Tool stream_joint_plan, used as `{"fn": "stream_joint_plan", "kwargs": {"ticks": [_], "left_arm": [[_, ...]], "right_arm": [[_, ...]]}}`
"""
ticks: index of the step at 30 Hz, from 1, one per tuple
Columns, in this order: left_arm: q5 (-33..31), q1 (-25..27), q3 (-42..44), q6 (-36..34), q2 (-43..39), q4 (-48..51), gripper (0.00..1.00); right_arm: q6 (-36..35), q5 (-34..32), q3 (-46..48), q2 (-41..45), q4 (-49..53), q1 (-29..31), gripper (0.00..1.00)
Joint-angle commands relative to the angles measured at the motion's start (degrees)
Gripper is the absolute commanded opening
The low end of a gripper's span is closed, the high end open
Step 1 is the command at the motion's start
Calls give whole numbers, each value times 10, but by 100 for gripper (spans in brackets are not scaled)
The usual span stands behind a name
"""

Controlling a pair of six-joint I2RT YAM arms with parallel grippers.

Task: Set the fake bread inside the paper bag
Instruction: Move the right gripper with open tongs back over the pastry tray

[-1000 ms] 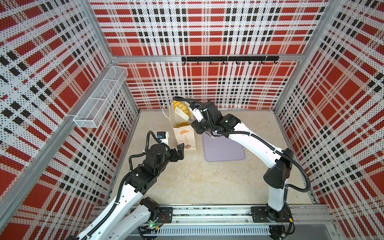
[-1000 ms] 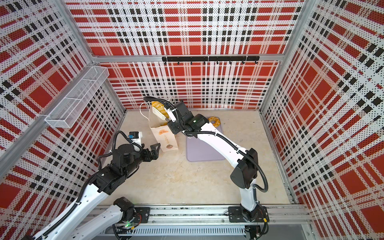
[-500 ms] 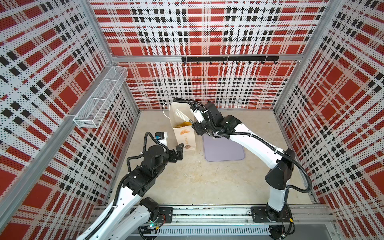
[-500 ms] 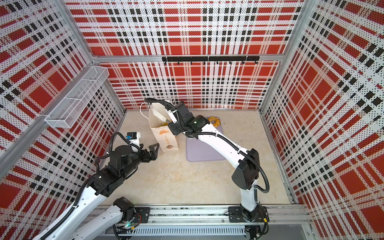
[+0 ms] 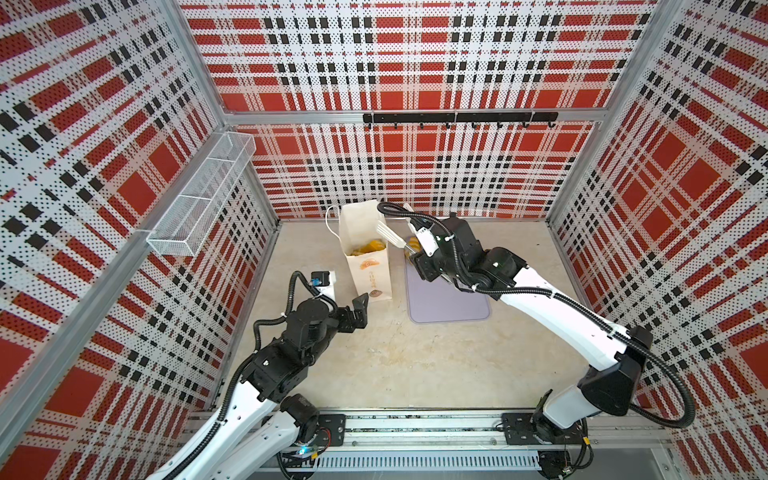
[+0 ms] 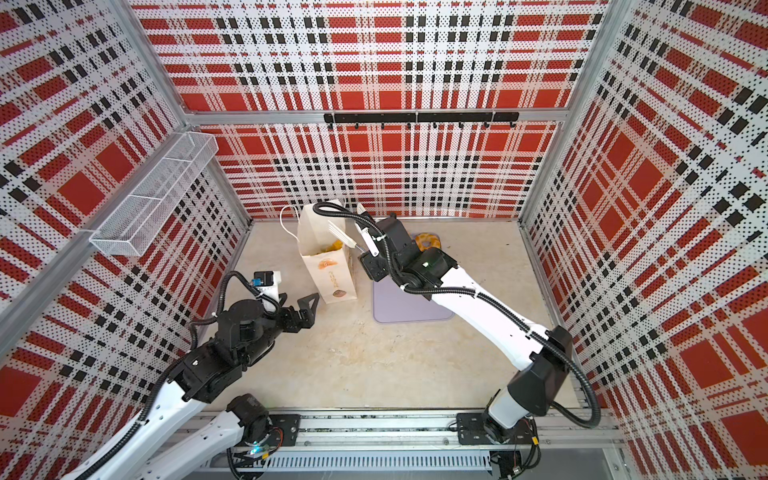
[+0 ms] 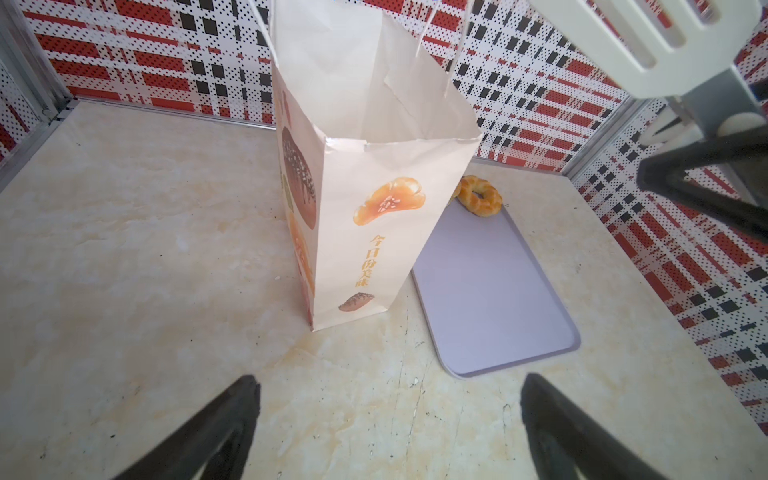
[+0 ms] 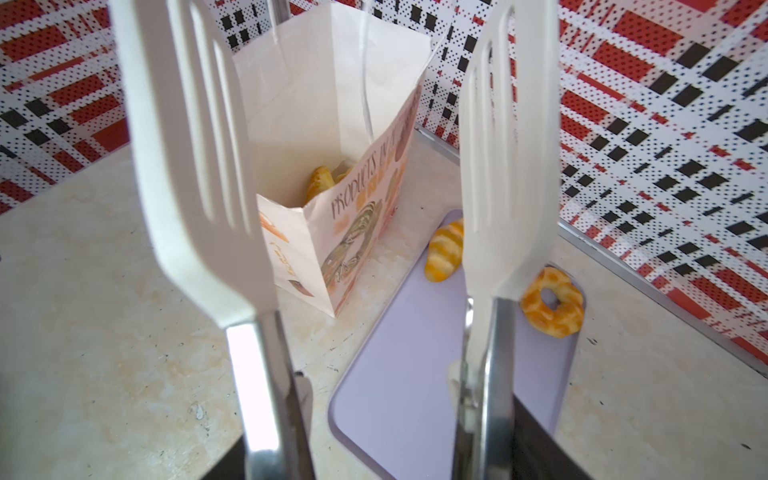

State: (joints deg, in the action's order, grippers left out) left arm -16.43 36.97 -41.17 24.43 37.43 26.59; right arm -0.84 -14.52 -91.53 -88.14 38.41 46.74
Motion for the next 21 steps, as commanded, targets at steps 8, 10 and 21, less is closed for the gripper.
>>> {"fn": "stream_joint_plan", "kwargs": {"ticks": [8,10,21], "left_arm": [[-75,92,19,32,40,-18,99],[-77,104,29,41,46,-27,99],[-83,135,54,68,94,-59,100]], "right_arm": [[31,-27,125,79,-49,-53,65],[38,-27,148,89,-49,-62,65],[71,-21,237,94,-63,-90,66]]}}
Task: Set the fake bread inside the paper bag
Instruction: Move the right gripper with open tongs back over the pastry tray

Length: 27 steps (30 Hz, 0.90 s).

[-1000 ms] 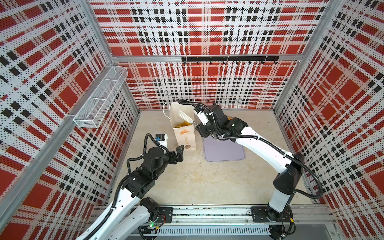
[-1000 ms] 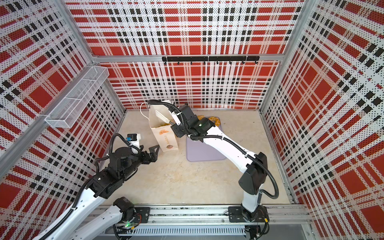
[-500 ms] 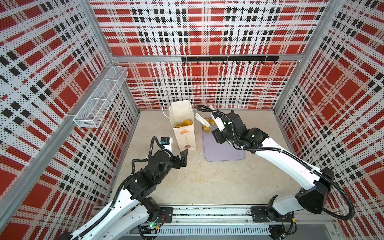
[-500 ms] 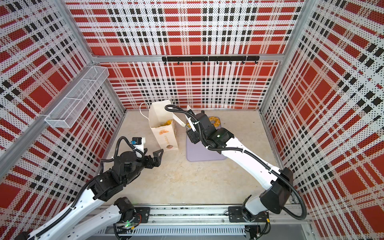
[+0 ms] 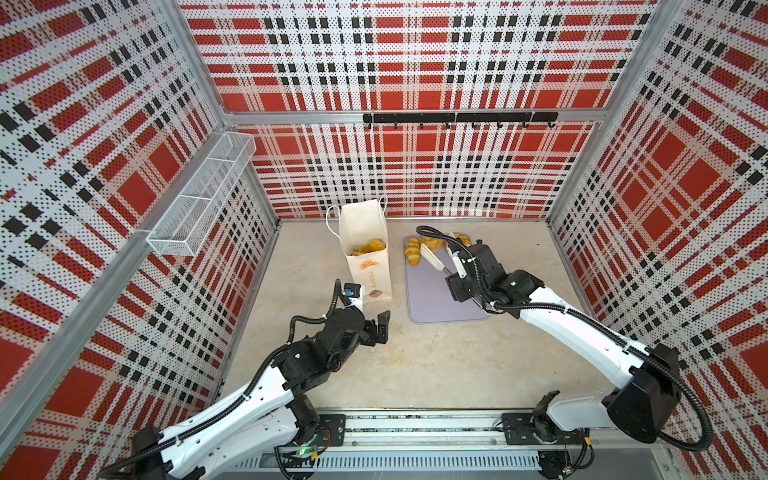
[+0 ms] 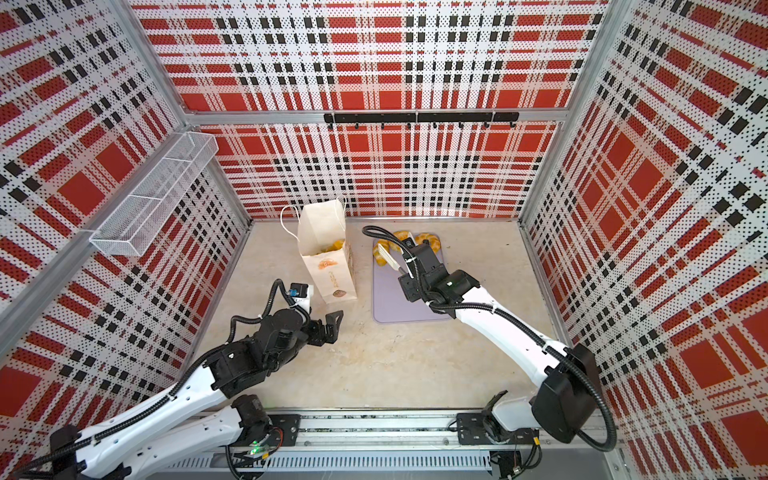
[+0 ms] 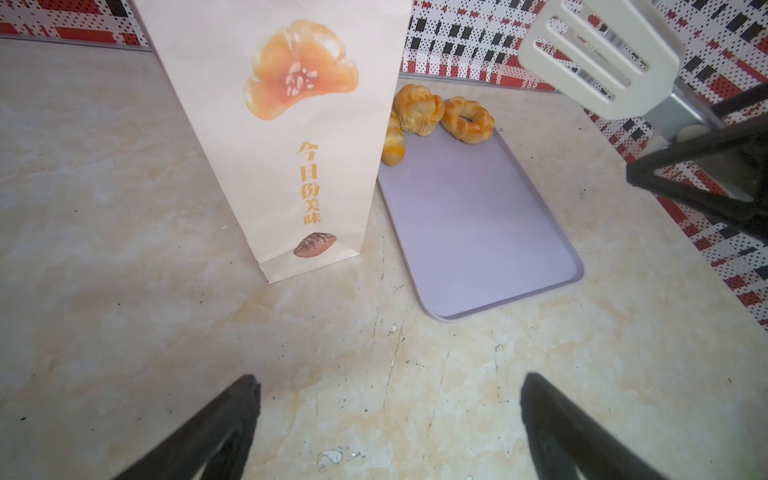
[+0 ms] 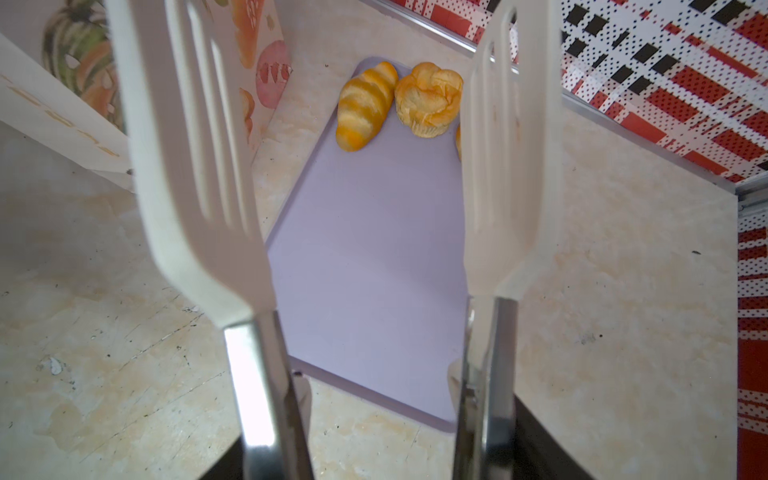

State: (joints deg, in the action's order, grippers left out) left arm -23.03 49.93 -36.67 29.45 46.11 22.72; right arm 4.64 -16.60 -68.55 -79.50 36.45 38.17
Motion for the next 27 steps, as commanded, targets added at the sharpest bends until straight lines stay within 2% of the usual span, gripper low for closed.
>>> {"fn": "stream_joint_plan", "kwargs": {"ticks": [1,16,27], "left_arm": [[-16,7,12,21,10,-22,99],[-11,14,54,43,29,-44,99],[-9,10,68,45,43,-60,99]], "right_arm": [[18,1,10,1,-45,-5,66],[27,44,-22,-154,-71,-27,64],[34,58,-52,-233,-86,-42,63]]}}
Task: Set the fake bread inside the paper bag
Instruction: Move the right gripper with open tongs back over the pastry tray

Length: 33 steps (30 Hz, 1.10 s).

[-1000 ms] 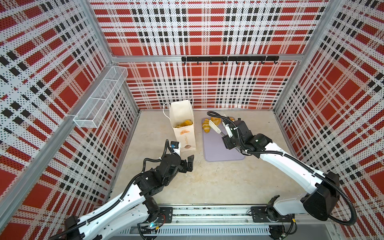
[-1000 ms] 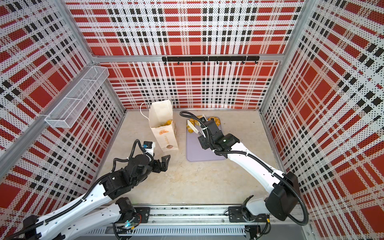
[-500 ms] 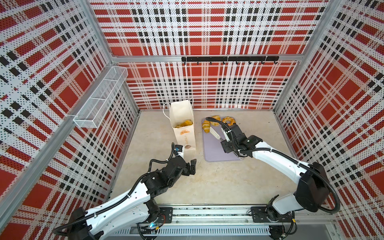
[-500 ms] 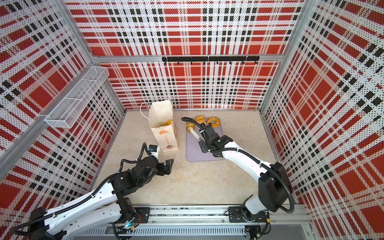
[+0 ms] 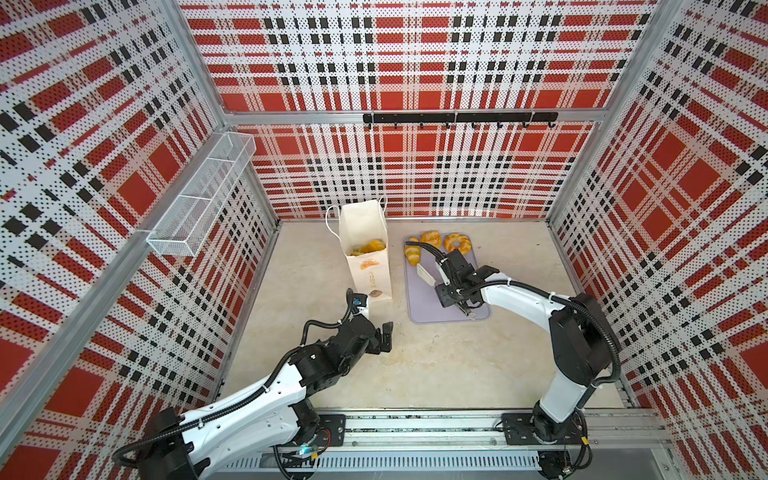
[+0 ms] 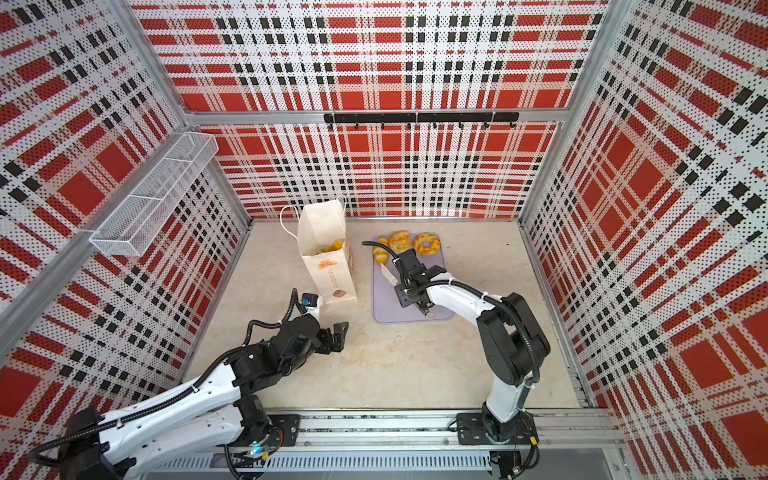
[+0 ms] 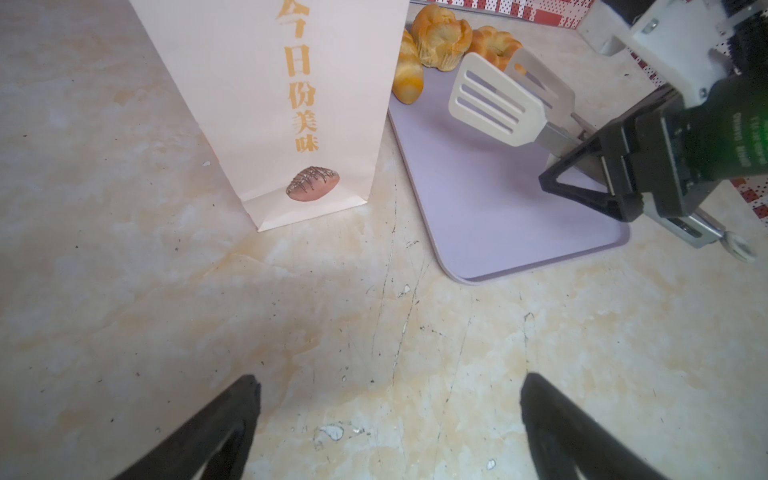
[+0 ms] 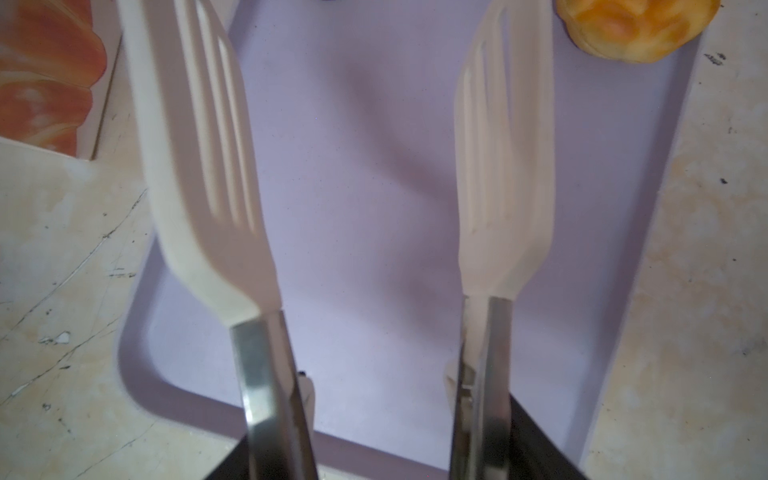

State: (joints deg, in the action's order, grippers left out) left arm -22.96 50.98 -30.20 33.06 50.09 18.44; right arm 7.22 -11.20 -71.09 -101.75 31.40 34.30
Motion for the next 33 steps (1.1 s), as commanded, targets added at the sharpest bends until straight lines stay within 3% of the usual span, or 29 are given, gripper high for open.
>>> {"fn": "stream_joint_plan", "kwargs": {"ticks": [1,15,33], "left_arm": [[-9,-1,4,8,4,-17,99],[18,-3,5,5,50,-53,100],[44,-3,-11,-1,112,-86,99]], "right_arm": [[9,3,-31,-17,-37,-4,63],[24,57,-73,-80,-63,-25,62],[23,64,-148,-148,-51,-27,62]]}}
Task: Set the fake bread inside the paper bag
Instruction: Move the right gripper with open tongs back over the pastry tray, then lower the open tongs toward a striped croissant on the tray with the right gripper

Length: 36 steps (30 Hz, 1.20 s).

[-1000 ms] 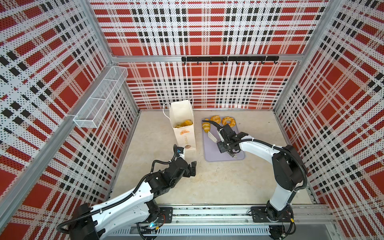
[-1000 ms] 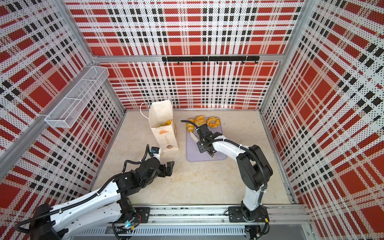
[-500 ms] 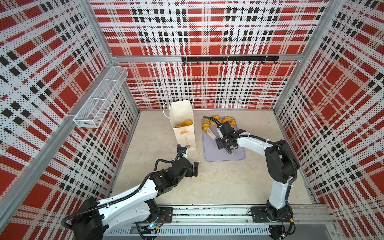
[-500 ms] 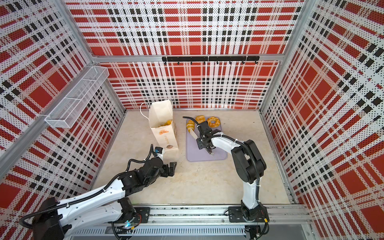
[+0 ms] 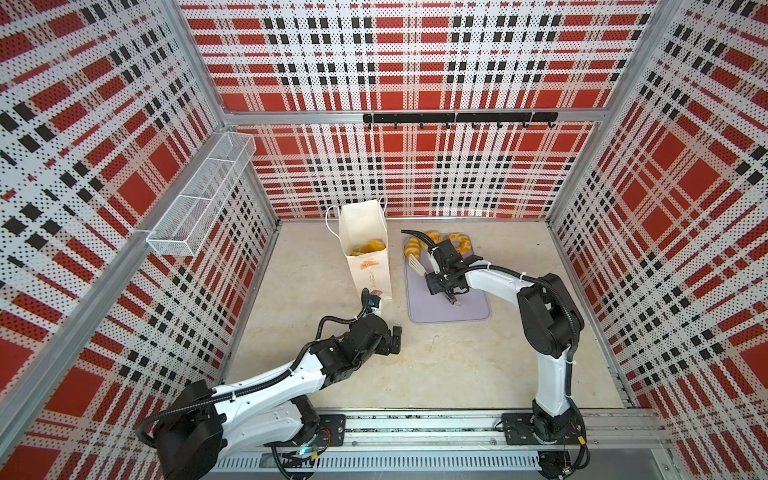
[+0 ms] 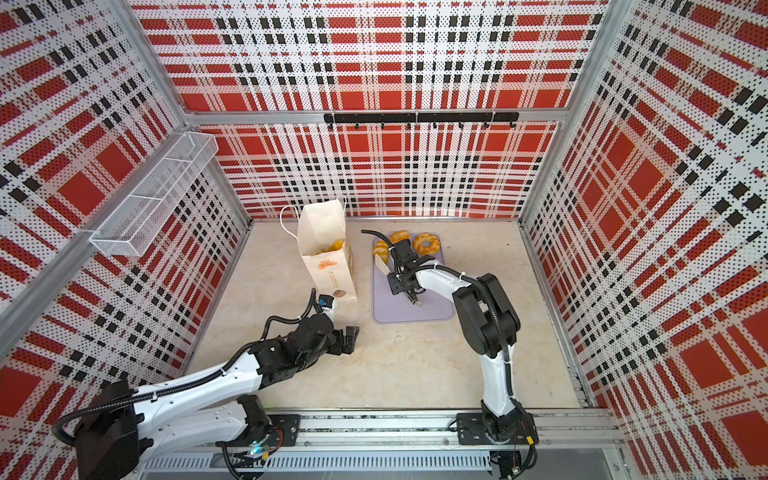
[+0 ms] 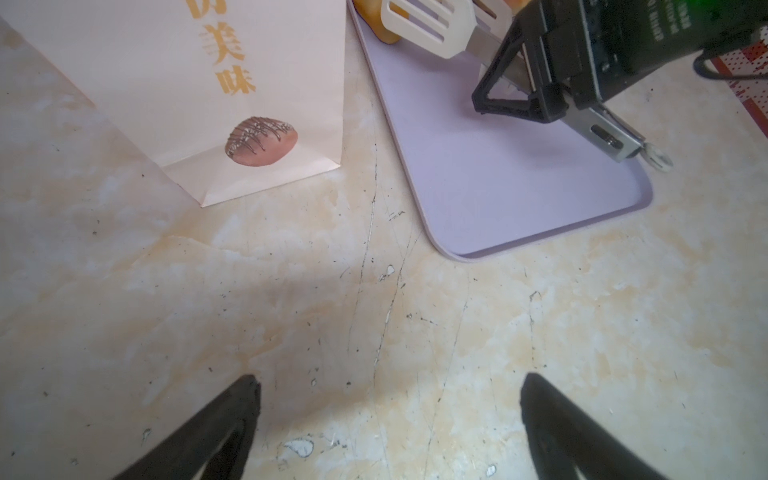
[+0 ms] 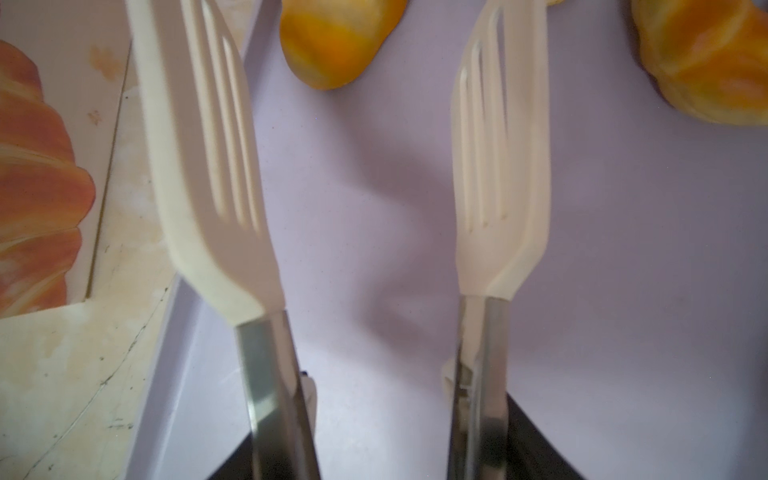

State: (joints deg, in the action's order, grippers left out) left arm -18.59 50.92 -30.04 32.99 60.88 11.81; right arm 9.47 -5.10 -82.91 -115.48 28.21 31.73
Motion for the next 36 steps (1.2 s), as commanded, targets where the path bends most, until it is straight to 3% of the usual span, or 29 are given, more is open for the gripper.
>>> {"fn": "stream_joint_plan", "kwargs": {"ticks": [1,23,36], "left_arm": [[1,-2,-13,0,5,-21,99],[0,-6,-18,0,2,-10,99],[2,-6,-19,3,-3,-8,99]], "right_arm": [[-1,2,-35,-14,-17,-1,62],[-34,-50,-135,-97,55,9,54],[-58,-52,-46,-20,73,10,44]]}}
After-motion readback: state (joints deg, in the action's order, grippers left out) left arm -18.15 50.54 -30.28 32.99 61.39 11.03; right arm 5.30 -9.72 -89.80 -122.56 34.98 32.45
